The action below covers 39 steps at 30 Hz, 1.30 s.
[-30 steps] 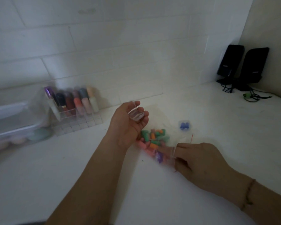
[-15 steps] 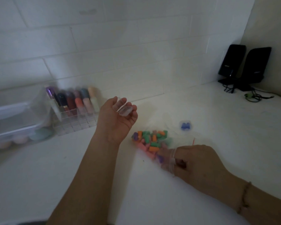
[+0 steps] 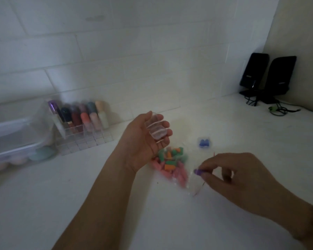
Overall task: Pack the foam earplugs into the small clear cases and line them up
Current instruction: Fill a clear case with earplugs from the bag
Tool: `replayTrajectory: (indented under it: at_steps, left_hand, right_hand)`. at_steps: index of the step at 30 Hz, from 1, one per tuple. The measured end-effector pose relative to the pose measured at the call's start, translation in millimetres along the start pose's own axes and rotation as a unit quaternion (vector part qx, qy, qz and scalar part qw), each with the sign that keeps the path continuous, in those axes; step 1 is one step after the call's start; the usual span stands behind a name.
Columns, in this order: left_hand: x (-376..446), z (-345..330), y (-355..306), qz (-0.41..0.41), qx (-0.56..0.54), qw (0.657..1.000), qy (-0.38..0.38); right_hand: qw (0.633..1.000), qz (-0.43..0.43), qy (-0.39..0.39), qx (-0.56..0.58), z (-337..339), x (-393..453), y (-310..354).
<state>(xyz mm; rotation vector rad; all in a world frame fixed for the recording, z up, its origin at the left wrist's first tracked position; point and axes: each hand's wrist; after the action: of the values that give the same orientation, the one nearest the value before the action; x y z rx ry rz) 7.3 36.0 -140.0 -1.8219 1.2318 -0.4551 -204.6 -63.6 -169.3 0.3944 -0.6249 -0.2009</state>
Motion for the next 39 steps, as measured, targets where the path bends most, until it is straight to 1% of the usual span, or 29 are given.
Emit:
replayTrajectory:
  at_steps: [2,3,5,7,10,13,17,22,24,26,28,30,32,33,36,39]
  left_hand:
    - [-1.7,-7.7,6.7,0.011,0.034,0.999,0.022]
    - [-2.8,-11.1,10.6,0.017,0.052,0.998,0.034]
    - [-5.2,-18.0,18.6,0.031,0.082,0.994,0.066]
    - [-7.7,-23.6,26.4,0.04,0.102,0.99,0.09]
    - [-11.2,-29.6,35.0,0.037,0.126,0.986,0.106]
    - [-14.4,-33.6,37.0,0.029,0.137,0.984,0.113]
    - [-16.5,-35.0,36.7,0.029,0.125,0.98,0.154]
    - [-14.8,-32.8,36.1,0.021,0.114,0.98,0.163]
    - [-14.1,-30.0,32.7,0.024,0.103,0.98,0.167]
    - [-12.7,-24.1,25.9,0.009,0.1,0.983,0.153]
    - [-10.3,-16.8,14.7,-0.02,0.089,0.99,0.107]
    - [-8.0,-7.0,1.6,-0.053,0.08,0.994,0.049]
    - [-6.5,4.1,-9.4,-0.079,0.079,0.994,0.012]
    - [-5.5,10.2,-12.9,-0.085,0.077,0.993,0.002]
    - [-1.1,26.4,-18.0,-0.076,0.105,0.991,-0.026]
    - [1.8,40.9,-18.6,-0.055,0.187,0.979,-0.059]
  right_hand:
    - [0.991,-0.014,-0.039,0.124,14.0,1.1,4.0]
    - [0.985,-0.013,-0.074,0.158,16.5,2.2,4.8]
    - [0.98,-0.008,-0.136,0.147,14.7,5.3,10.2]
    - [0.98,0.001,-0.164,0.113,8.2,7.3,16.3]
    - [0.985,0.013,-0.166,0.047,-0.9,8.6,19.7]
    - [0.986,0.037,-0.159,0.013,-5.9,10.7,17.3]
    - [0.99,0.047,-0.133,-0.012,-10.9,12.3,14.0]
    - [0.989,0.072,-0.13,-0.015,-14.8,11.9,11.2]
    - [0.987,0.081,-0.141,-0.012,-9.4,12.0,12.1]
    - [0.983,0.079,-0.168,0.006,-1.8,11.3,10.1]
    - [0.982,0.063,-0.18,0.016,4.7,8.5,3.6]
    - [0.985,0.033,-0.166,-0.014,7.3,4.5,-3.9]
    - [0.988,-0.004,-0.131,-0.079,6.4,2.3,-10.1]
    - [0.988,-0.008,-0.111,-0.109,4.1,1.6,-13.2]
    - [0.988,0.031,-0.044,-0.145,-6.5,-1.1,-22.0]
    - [0.986,0.045,0.022,-0.161,-16.5,-2.0,-27.9]
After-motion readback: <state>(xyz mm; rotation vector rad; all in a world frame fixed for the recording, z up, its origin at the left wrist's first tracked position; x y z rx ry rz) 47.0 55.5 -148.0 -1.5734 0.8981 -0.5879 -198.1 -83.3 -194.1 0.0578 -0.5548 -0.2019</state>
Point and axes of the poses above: each hand's wrist, its own x-axis towards the middle knuckle, its own z-axis out of the back of the hand, y = z × x, and after that the axes turned 5 degrees about z, right-handed
